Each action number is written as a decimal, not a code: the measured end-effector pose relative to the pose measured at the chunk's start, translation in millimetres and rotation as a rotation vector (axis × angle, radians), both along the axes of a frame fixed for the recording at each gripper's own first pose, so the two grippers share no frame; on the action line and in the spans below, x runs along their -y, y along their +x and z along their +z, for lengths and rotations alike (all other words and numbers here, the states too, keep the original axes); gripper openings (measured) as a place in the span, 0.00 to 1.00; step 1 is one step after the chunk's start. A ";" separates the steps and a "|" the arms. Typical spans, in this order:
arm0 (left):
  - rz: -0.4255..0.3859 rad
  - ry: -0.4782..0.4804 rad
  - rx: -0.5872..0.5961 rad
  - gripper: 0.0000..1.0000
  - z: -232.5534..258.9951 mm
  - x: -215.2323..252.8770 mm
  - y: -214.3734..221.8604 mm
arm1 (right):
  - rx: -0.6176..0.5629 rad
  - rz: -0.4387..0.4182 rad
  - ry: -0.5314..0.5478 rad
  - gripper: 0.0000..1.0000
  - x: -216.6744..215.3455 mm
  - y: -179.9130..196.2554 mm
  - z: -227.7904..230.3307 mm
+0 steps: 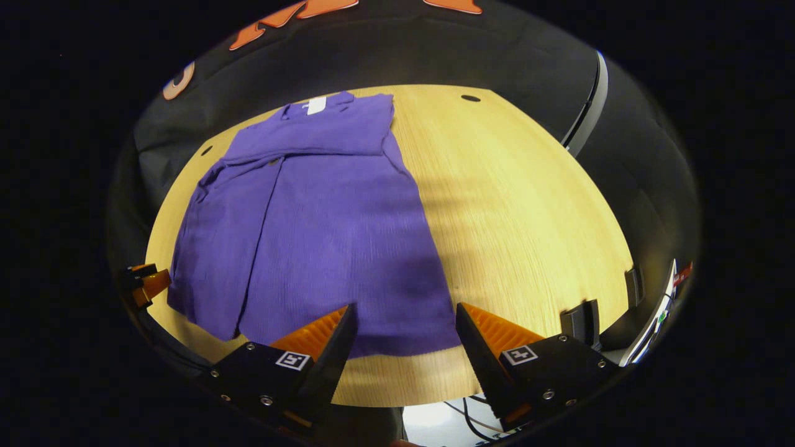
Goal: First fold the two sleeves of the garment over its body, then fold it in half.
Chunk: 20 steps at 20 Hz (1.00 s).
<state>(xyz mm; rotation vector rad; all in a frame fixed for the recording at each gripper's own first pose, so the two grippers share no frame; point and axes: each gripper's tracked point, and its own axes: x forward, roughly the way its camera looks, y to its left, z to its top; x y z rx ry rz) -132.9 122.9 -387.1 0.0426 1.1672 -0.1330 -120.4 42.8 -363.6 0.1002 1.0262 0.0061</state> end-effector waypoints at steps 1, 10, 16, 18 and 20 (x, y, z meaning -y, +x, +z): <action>0.011 -0.013 -0.037 0.92 -4.6 0.9 -5.2 | -0.017 0.002 0.004 0.96 0.4 -1.0 -2.9; 0.027 -0.027 -0.232 0.94 -32.3 8.5 -16.2 | -0.095 0.014 -0.031 0.93 8.9 -0.2 -13.4; 0.020 -0.034 -0.302 0.94 -40.8 26.3 21.4 | -0.184 0.023 -0.005 0.94 5.9 -10.4 -21.1; 0.007 -0.033 -0.336 0.92 -42.1 33.4 38.6 | -0.198 0.043 -0.008 0.87 1.7 -11.4 -22.6; -0.008 -0.040 -0.372 0.87 -44.3 43.6 58.3 | -0.210 0.051 0.005 0.74 -2.6 -11.4 -21.5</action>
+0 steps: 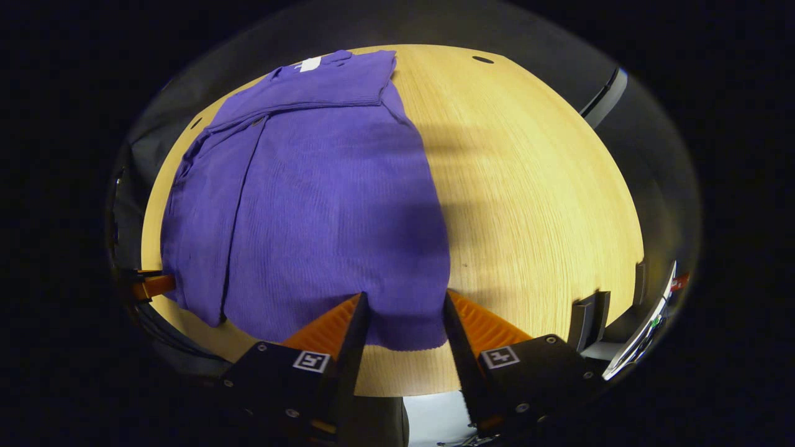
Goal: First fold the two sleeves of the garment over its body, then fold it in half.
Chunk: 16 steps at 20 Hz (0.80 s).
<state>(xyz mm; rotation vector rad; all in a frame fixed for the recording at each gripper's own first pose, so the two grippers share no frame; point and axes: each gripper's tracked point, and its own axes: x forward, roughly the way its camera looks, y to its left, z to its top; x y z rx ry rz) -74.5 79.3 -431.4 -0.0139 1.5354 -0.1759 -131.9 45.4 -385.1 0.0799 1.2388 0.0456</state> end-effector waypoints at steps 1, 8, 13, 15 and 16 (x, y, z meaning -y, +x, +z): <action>0.001 -0.005 -0.017 0.73 -9.5 -8.3 -14.4 | -0.003 0.003 0.006 0.67 -2.6 1.1 0.7; 0.058 -0.085 -0.104 0.11 0.5 6.4 -9.3 | -0.034 -0.028 0.086 0.10 -16.0 2.7 3.4; 0.098 -0.159 -0.107 0.04 22.2 10.7 -3.3 | -0.026 -0.033 0.189 0.05 -27.8 8.2 20.6; 0.090 -0.177 -0.083 0.04 34.9 12.0 3.2 | 0.003 -0.026 0.208 0.05 -27.9 14.2 34.3; 0.089 -0.185 -0.072 0.04 41.3 11.8 5.8 | 0.013 -0.024 0.220 0.05 -28.5 16.9 41.5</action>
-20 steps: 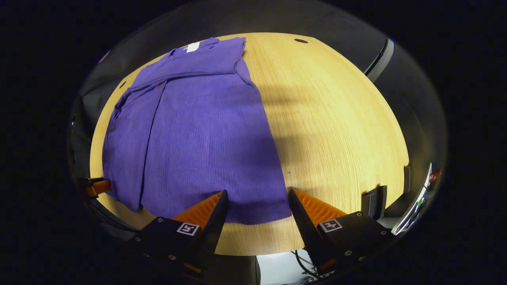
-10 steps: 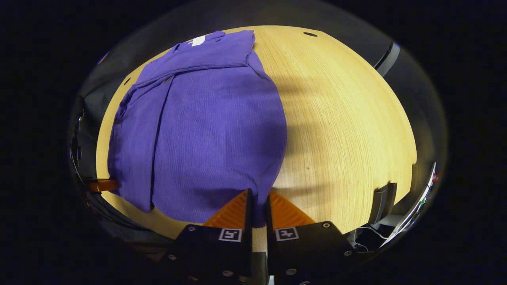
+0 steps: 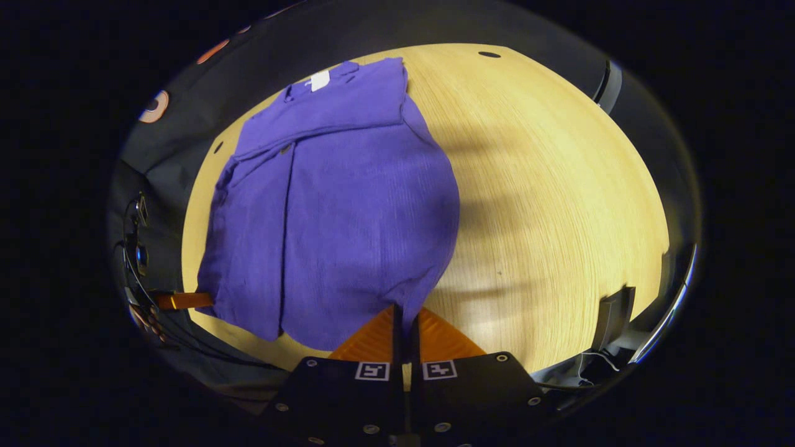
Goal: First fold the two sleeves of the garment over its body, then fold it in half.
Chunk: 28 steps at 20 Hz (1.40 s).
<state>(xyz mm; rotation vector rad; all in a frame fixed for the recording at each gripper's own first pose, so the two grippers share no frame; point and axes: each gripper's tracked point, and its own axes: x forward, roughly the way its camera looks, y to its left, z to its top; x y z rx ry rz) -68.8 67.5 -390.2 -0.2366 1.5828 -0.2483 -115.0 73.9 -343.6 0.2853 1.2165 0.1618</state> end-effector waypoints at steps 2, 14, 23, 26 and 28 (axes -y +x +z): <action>-0.003 -0.013 0.037 0.04 16.2 2.9 9.9 | 0.027 -0.001 0.029 0.05 -1.9 8.0 16.3; -0.076 -0.035 0.233 0.04 103.7 13.2 103.6 | 0.205 0.039 0.119 0.05 -5.8 83.6 108.2; -0.130 0.000 0.339 0.04 147.4 28.8 206.8 | 0.327 0.093 0.091 0.04 -3.7 170.5 163.2; -0.142 0.018 0.371 0.04 161.3 29.6 244.2 | 0.358 0.104 0.080 0.04 -4.1 203.1 178.2; -0.149 0.037 0.381 0.04 165.2 29.1 267.6 | 0.368 0.104 0.076 0.04 -2.8 224.7 185.4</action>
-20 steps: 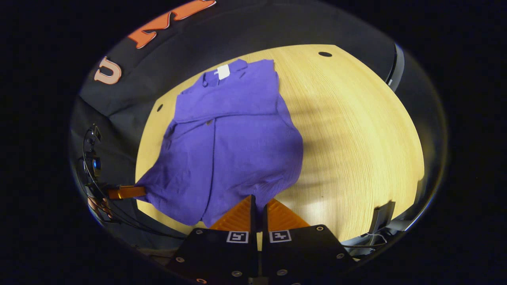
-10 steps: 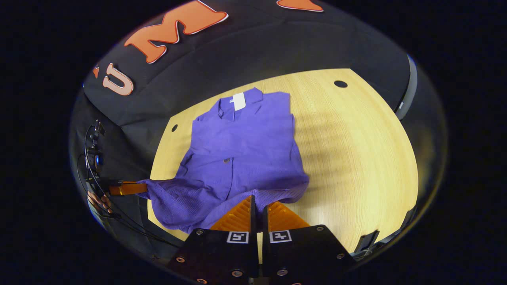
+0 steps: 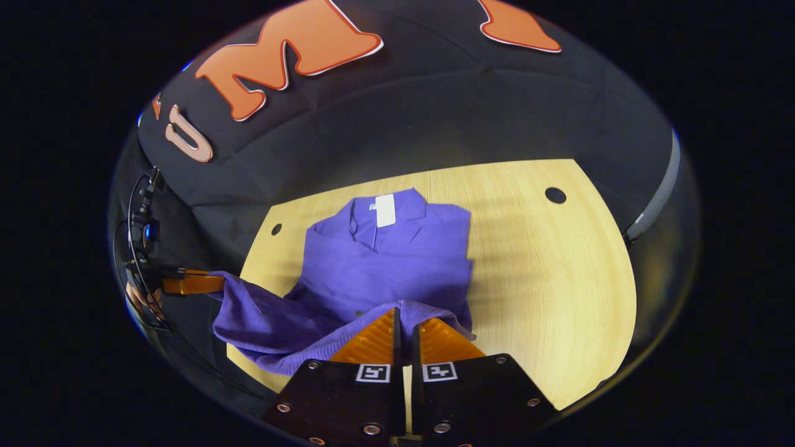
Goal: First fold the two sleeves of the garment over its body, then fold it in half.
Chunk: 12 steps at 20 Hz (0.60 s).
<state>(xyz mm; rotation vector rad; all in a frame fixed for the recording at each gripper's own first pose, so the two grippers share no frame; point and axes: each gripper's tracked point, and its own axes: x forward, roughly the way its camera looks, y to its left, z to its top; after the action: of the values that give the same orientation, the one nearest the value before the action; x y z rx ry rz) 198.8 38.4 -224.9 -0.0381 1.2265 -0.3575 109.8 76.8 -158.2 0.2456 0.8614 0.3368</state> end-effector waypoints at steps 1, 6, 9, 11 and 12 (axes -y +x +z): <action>0.001 0.007 0.004 0.04 1.1 1.0 13.2 | 0.001 -0.004 0.001 0.04 1.3 11.4 3.8; -0.027 0.089 0.001 0.04 -9.5 -1.0 79.5 | -0.006 -0.007 -0.010 0.04 4.7 74.1 11.0; -0.030 0.142 0.023 0.04 -16.8 -2.3 120.6 | -0.009 -0.021 -0.023 0.04 5.8 109.1 11.1; -0.009 0.167 0.072 0.04 -18.7 -1.4 150.1 | 0.002 -0.041 -0.026 0.04 6.3 134.8 12.7; 0.002 0.189 0.120 0.04 -14.5 -6.4 164.6 | 0.016 -0.058 -0.010 0.04 3.8 147.7 17.2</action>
<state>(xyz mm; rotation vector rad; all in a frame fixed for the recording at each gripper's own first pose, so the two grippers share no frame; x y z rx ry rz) 363.5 44.8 -239.4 0.1427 1.1369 -0.2375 257.5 72.9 -141.1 0.2579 0.8381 0.2800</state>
